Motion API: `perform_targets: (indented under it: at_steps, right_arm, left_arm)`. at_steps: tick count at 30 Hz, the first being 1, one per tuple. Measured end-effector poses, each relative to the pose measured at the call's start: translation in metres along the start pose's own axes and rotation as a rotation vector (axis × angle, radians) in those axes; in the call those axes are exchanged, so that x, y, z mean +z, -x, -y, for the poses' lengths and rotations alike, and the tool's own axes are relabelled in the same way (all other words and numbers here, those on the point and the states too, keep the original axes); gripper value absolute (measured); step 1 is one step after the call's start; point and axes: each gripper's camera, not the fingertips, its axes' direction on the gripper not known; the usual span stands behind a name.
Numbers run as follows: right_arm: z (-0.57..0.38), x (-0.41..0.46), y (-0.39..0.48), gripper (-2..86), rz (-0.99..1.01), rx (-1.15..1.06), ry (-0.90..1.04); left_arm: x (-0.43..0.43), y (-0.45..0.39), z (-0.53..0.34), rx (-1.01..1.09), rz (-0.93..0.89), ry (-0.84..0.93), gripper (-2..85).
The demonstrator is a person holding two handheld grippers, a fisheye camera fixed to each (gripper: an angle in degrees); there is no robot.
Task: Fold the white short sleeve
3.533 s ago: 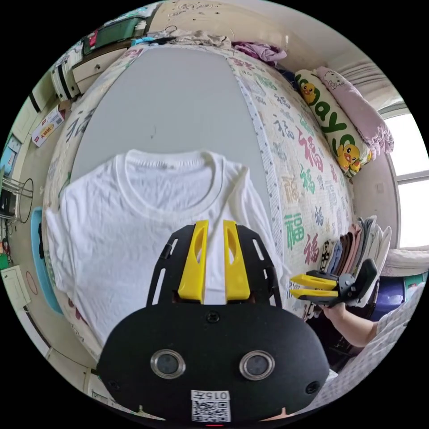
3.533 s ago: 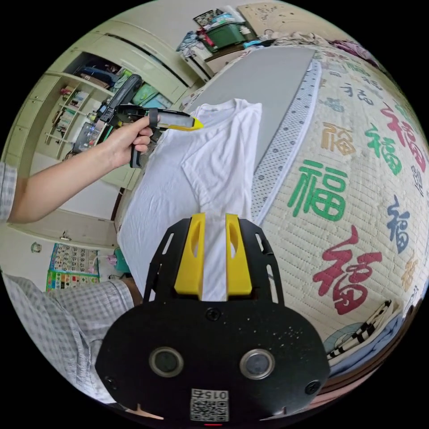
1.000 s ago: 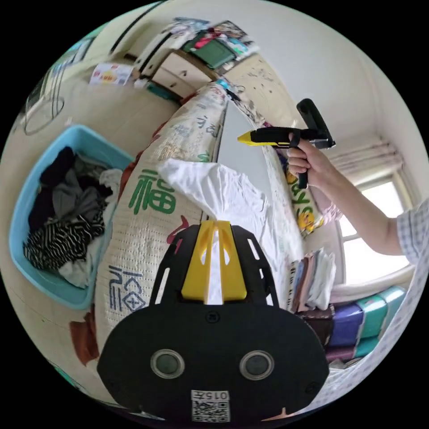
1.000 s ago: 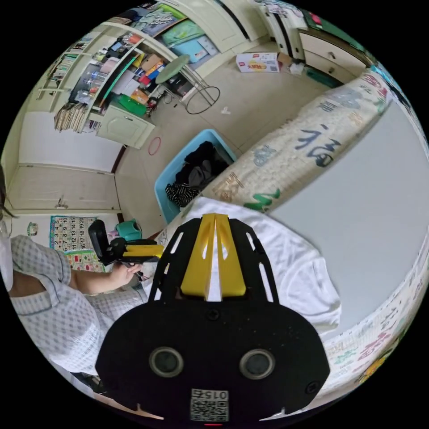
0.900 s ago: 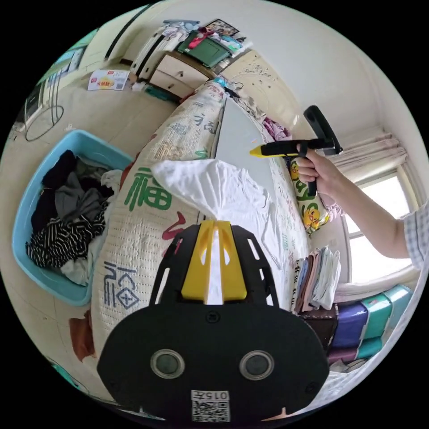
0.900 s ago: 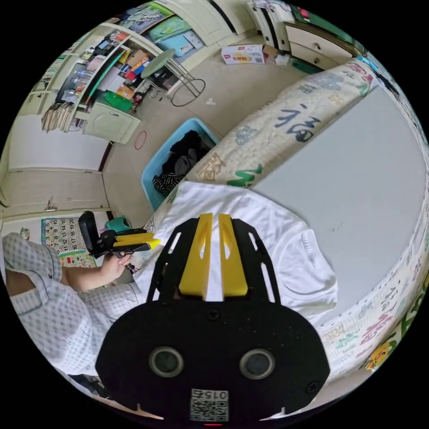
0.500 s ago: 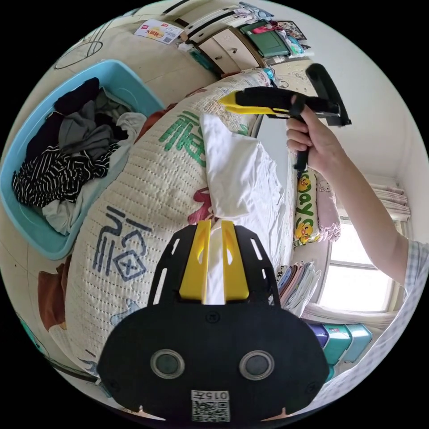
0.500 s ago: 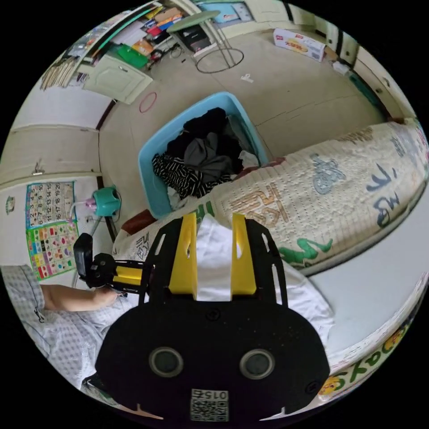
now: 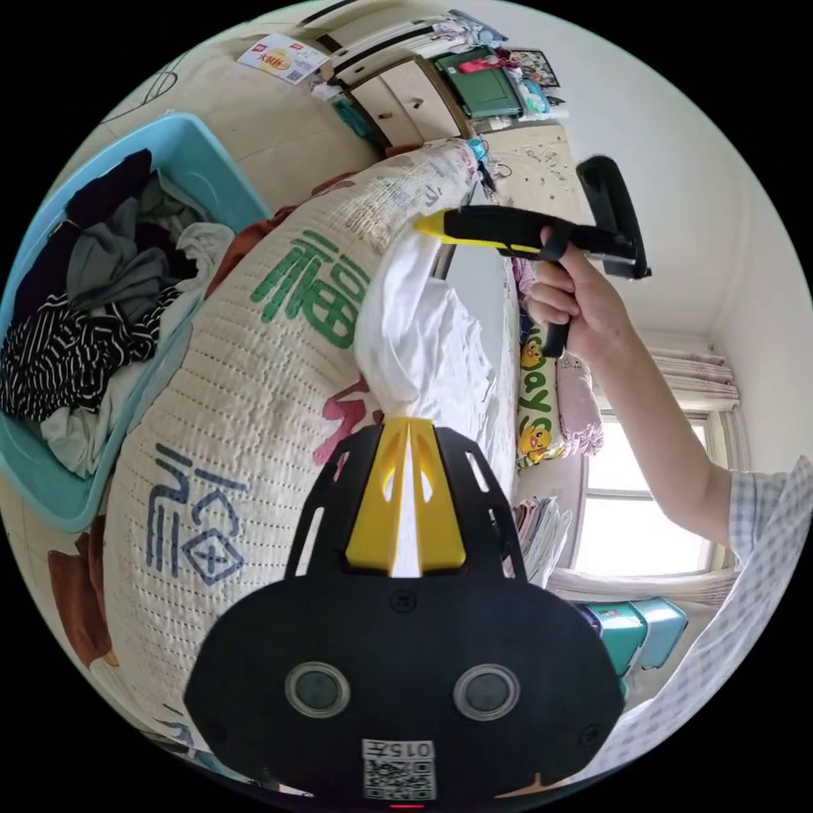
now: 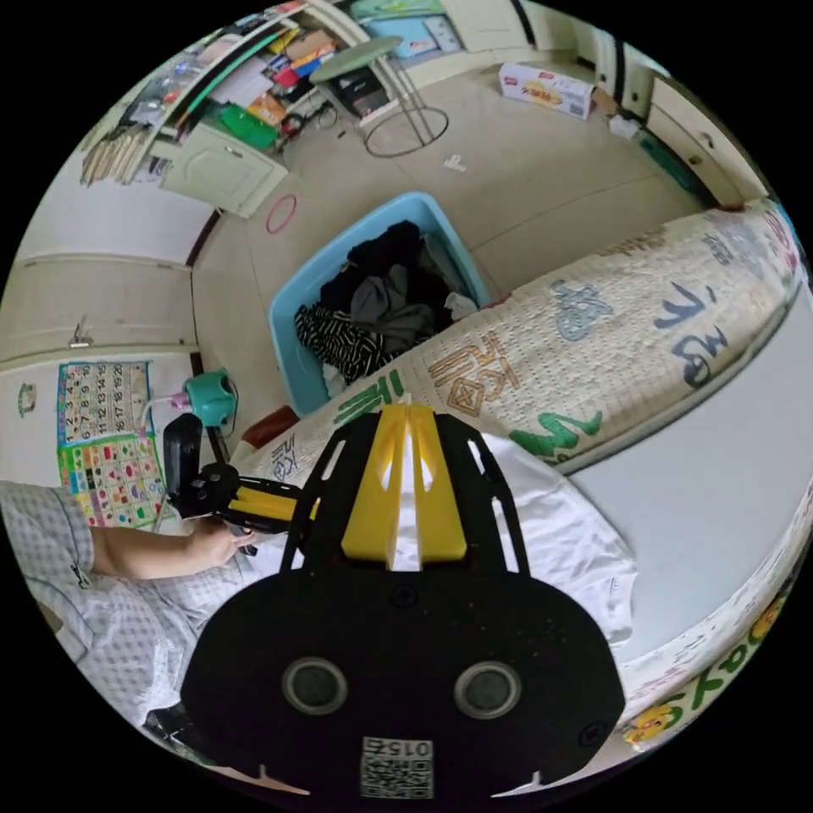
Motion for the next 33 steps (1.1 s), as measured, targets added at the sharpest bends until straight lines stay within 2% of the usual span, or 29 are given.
perform_targets:
  at_steps: [7, 8, 9, 11, 13, 17, 23, 25, 26, 29, 31, 33]
  right_arm:
    - [-0.175, -0.026, -0.043, -0.2, 0.159, 0.109, -0.32]
    - [-0.209, -0.016, -0.049, -0.2, 0.179, 0.133, -0.337]
    - [-0.225, -0.008, -0.052, -0.1, 0.183, 0.147, -0.338]
    - [-0.287, 0.036, -0.071, 0.0, 0.179, 0.26, -0.323]
    - [-0.327, 0.076, -0.088, 0.2, 0.19, 0.367, -0.299]
    - [-0.386, 0.151, -0.116, 1.1, 0.174, 0.568, -0.244]
    - [-0.406, 0.19, -0.121, 4.2, 0.19, 0.604, -0.334]
    - [-0.4, 0.201, -0.123, 4.9, 0.203, 0.59, -0.332]
    - [-0.394, 0.208, -0.124, 5.2, 0.2, 0.584, -0.326]
    - [-0.382, 0.223, -0.126, 5.1, 0.189, 0.562, -0.323]
    - [-0.377, 0.233, -0.127, 5.0, 0.194, 0.553, -0.317]
    - [-0.375, 0.244, -0.129, 4.7, 0.195, 0.566, -0.311]
  left_arm:
    - [0.001, -0.044, -0.007, 0.119, 0.011, -0.006, 1.4]
    - [0.007, -0.051, -0.008, 0.145, 0.003, 0.009, 7.3]
    - [0.015, -0.06, -0.01, 0.182, 0.011, 0.028, 11.6]
    - [0.032, -0.077, -0.014, 0.271, 0.079, 0.09, 14.7]
    - [0.048, -0.09, -0.021, 0.331, 0.14, 0.138, 15.1]
    - [0.065, -0.11, -0.03, 0.388, 0.2, 0.118, 14.4]
    - [0.111, -0.136, -0.024, 0.549, 0.285, 0.208, 14.3]
    - [0.134, -0.137, -0.023, 0.586, 0.328, 0.252, 13.0]
    - [0.146, -0.132, -0.022, 0.573, 0.356, 0.28, 9.5]
    - [0.146, -0.135, -0.028, 0.588, 0.261, 0.297, 3.0]
    - [0.141, -0.143, -0.039, 0.637, 0.238, 0.314, 2.9]
    - [0.142, -0.145, -0.054, 0.675, 0.209, 0.403, 4.4]
